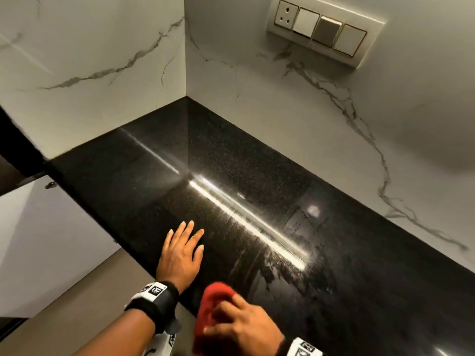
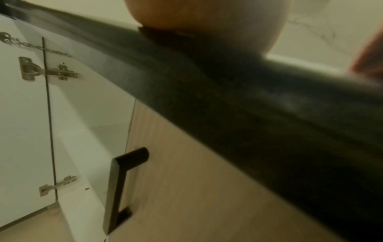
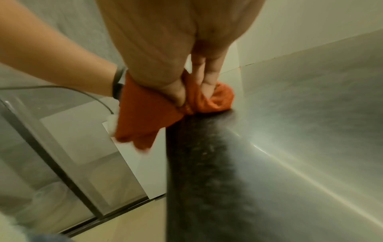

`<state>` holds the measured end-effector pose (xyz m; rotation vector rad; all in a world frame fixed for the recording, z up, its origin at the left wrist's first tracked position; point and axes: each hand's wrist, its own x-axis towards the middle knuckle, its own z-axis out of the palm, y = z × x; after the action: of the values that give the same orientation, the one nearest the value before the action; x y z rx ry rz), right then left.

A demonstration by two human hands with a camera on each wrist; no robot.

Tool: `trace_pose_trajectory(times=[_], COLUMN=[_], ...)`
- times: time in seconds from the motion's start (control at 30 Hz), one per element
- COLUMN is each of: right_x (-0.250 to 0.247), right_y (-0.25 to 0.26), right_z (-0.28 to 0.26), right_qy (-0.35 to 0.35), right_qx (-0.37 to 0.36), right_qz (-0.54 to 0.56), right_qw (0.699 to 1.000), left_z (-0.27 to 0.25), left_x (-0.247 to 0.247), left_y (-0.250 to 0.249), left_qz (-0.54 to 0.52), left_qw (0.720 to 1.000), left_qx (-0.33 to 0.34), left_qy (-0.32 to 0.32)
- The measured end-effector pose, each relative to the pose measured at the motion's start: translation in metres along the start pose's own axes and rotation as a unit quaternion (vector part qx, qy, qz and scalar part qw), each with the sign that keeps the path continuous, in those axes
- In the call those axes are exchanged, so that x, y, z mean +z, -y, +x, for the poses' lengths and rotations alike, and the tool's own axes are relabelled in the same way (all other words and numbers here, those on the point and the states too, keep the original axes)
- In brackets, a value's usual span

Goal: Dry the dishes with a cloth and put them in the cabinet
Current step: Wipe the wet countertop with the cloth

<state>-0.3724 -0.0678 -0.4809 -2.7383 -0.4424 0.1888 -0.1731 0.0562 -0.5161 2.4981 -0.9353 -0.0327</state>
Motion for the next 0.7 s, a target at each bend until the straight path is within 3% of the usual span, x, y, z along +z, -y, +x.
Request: trace_pose_trajectory(times=[0.07, 0.13, 0.17, 0.23, 0.3, 0.37, 0.43, 0.5, 0.6, 0.7], right_x=[-0.017, -0.048, -0.068, -0.108, -0.151, -0.170, -0.171, -0.162, -0.140, -0.110], right_y=[-0.017, -0.068, -0.102, -0.182, -0.255, -0.316, -0.346, -0.344, -0.304, -0.225], right_z=[-0.014, -0.026, -0.028, -0.036, -0.042, -0.047, -0.047, -0.040, -0.027, -0.024], right_qy=[-0.041, -0.136, -0.157, -0.141, -0.136, -0.089, -0.070, -0.052, -0.079, -0.090], right_qx=[-0.036, 0.054, 0.113, 0.194, 0.308, 0.409, 0.452, 0.455, 0.415, 0.292], right_qz=[-0.013, -0.007, -0.062, -0.165, -0.154, -0.127, -0.106, -0.095, -0.087, -0.019], right_qw=[0.998, 0.989, 0.979, 0.957, 0.929, 0.899, 0.883, 0.884, 0.902, 0.952], left_z=[-0.008, -0.023, -0.029, -0.038, -0.039, -0.038, -0.037, -0.036, -0.036, -0.036], left_x=[0.004, 0.015, 0.021, 0.026, 0.027, 0.025, 0.022, 0.021, 0.021, 0.020], left_y=[-0.013, -0.035, -0.045, -0.059, -0.064, -0.065, -0.066, -0.067, -0.068, -0.071], left_qz=[-0.017, -0.026, -0.026, -0.014, 0.005, 0.017, 0.015, 0.015, 0.020, 0.025], left_qw=[1.000, 0.999, 0.999, 1.000, 1.000, 1.000, 1.000, 0.999, 0.999, 0.999], left_qx=[0.006, 0.016, 0.019, 0.009, -0.013, -0.024, -0.026, -0.031, -0.035, -0.036], left_qy=[-0.014, -0.012, -0.004, 0.009, 0.008, 0.005, 0.006, 0.004, -0.001, -0.012])
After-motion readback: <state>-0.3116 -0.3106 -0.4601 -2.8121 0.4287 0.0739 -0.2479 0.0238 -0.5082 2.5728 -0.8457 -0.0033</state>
